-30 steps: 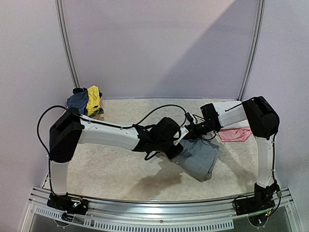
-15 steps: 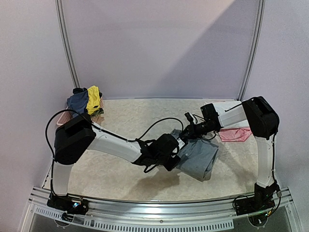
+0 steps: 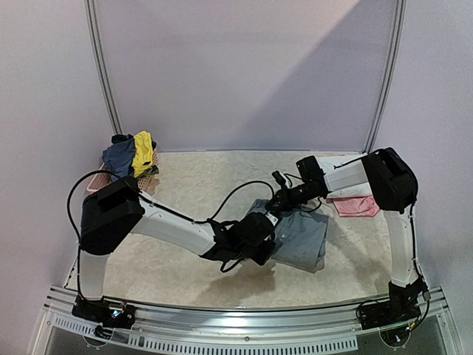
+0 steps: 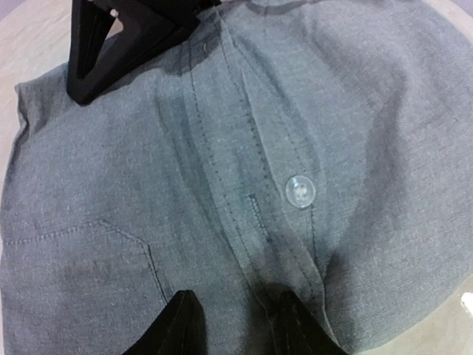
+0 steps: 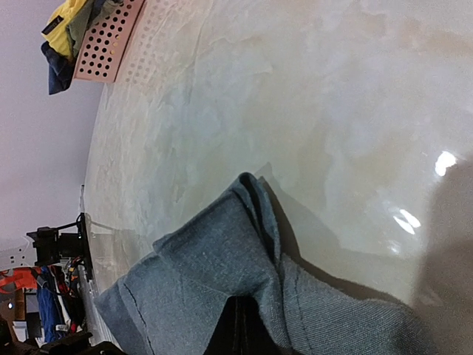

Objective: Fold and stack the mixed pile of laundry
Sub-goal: Adjust the square-folded shirt at the center of the board.

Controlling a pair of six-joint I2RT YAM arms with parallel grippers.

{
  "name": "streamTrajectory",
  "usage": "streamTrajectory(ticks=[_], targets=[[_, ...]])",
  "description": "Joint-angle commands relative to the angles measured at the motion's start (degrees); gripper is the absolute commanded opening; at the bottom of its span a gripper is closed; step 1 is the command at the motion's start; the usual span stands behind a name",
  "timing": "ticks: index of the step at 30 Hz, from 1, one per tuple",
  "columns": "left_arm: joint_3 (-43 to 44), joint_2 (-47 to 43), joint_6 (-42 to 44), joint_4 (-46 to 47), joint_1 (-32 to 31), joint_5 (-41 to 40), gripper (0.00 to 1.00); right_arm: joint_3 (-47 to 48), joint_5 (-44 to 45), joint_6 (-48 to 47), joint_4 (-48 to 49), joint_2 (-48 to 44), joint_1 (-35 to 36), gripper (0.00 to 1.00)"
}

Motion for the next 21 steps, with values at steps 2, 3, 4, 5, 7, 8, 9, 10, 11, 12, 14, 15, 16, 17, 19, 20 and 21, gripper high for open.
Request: streamTrajectory(ticks=[2,3,4,5,7,8,9,10,11,12,14,15,16,17,19,20,21], targets=[[-7.8,-3.3,-8.2,-2.7,-1.7,-4.8,0.41,5.2,5.0,-2.6,-7.4,5.4,4.4,0.03],[-9.4,-4.2,-9.3,-2.3,-1.7,-5.2,0.41,6.4,5.2,-3.4,-8.2,6.1,5.3,0.03],[-11.0,-5.1,-10.6,-1.6,-1.8,-5.8,0.41,7.4,4.6,-3.4,-8.2,6.6,6.1,0.03],[-12.8,-6.0,-11.9,-0.9,-1.8,-6.4,0.41,8.2,4.1,-3.0,-7.8,7.3,6.8,0.03],[-16.1,-7.5,-14.3,1.4,-1.9,-6.6,0.41,10.8,4.0,-2.0,-8.3,8.3,8.7,0.03],[-17.4,-8.0,-15.2,2.5,-2.0,-6.5,0.41,12.4,4.1,-1.8,-9.0,9.2,9.5,0.03],[-18.2,-8.4,-15.9,3.6,-2.2,-6.4,0.41,14.2,4.2,-2.0,-9.9,9.7,10.3,0.03],[-18.9,-8.7,-16.1,4.7,-2.4,-6.0,0.41,15.7,4.3,-2.1,-10.5,10.4,11.0,0.03],[-19.2,-8.9,-16.1,5.4,-2.7,-5.9,0.41,17.1,4.5,-2.1,-11.2,10.9,11.4,0.03],[-19.1,-9.1,-15.9,5.8,-3.0,-5.9,0.41,18.6,4.8,-2.1,-11.9,11.4,11.7,0.03],[-18.7,-10.1,-14.9,5.1,-3.6,-6.6,0.42,20.2,5.5,-2.3,-13.7,11.4,12.0,0.03],[-18.3,-11.0,-14.2,4.2,-3.8,-7.1,0.42,20.6,5.9,-2.7,-14.6,10.8,12.1,0.04],[-17.9,-11.7,-13.6,3.2,-3.8,-7.3,0.43,21.0,6.5,-3.1,-15.6,10.2,12.0,0.05],[-17.4,-12.4,-12.8,2.1,-3.7,-7.6,0.44,21.2,7.2,-3.5,-16.5,9.3,12.1,0.06],[-16.1,-14.4,-11.3,-1.5,-3.7,-9.1,0.45,21.6,8.0,-4.5,-18.1,7.1,12.1,0.08],[-15.7,-15.3,-10.6,-2.4,-3.7,-9.6,0.46,21.9,8.2,-5.0,-18.8,6.1,12.1,0.08],[-15.4,-16.4,-10.1,-3.5,-3.7,-10.1,0.47,22.2,8.3,-5.3,-19.4,5.5,12.0,0.09]])
